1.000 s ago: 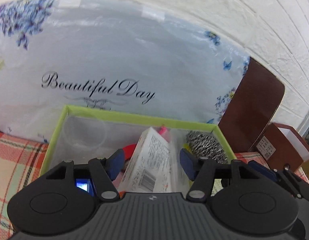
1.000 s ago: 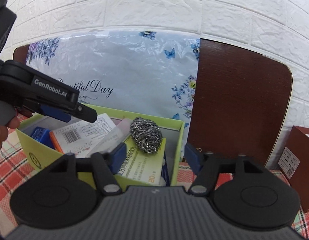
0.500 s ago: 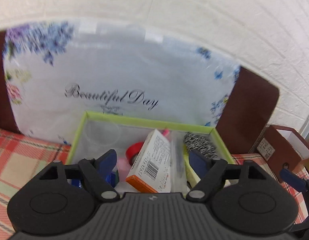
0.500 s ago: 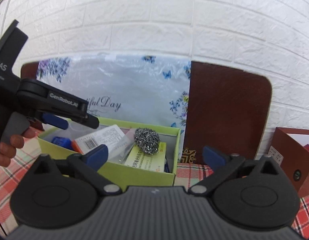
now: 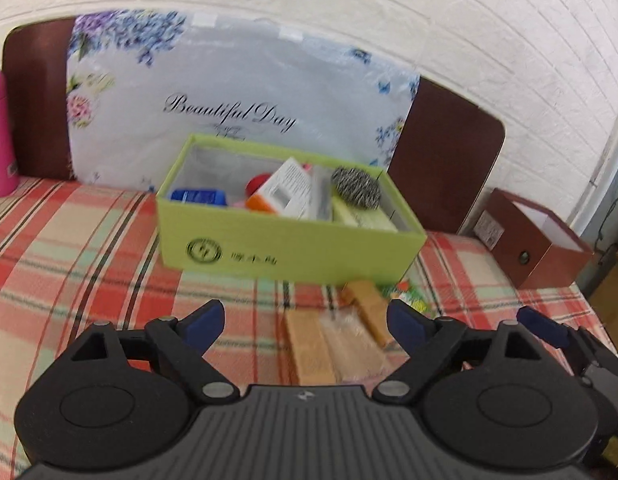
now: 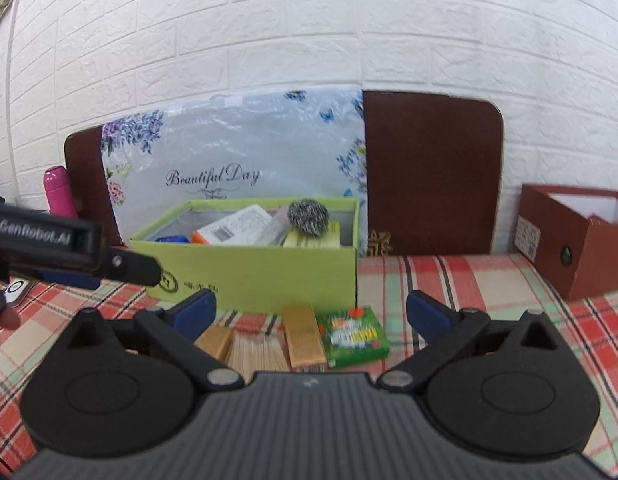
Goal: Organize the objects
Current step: 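Move both tools back over the toothpicks and tan box on the table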
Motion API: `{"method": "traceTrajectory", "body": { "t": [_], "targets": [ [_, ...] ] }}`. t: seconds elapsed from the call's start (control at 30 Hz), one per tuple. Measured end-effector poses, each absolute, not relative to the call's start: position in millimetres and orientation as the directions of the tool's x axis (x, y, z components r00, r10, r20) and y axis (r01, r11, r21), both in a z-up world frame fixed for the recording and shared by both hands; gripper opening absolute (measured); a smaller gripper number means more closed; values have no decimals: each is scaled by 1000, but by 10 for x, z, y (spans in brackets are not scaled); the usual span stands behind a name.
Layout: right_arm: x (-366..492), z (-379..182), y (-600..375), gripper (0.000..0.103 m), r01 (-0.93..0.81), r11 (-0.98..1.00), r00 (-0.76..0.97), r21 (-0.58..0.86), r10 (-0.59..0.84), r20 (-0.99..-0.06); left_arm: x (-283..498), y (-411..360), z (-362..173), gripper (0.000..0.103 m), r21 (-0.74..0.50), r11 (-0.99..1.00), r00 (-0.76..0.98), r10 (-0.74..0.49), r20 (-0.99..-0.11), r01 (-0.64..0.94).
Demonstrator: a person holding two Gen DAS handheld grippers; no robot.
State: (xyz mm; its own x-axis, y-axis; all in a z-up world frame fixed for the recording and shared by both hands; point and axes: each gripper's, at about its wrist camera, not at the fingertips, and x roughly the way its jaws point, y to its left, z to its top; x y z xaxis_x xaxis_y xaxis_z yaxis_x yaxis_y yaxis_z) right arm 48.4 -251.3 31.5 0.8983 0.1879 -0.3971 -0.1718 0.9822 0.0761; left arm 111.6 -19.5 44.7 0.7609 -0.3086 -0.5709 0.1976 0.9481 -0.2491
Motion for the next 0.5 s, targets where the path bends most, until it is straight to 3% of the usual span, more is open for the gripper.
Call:
{"method": "traceTrajectory", "body": {
  "t": [0.5],
  "targets": [
    [228, 19, -2522, 103, -146, 984, 847, 100, 176, -502, 939, -49, 198, 91, -199, 976, 741, -195, -642, 84]
  ]
}}
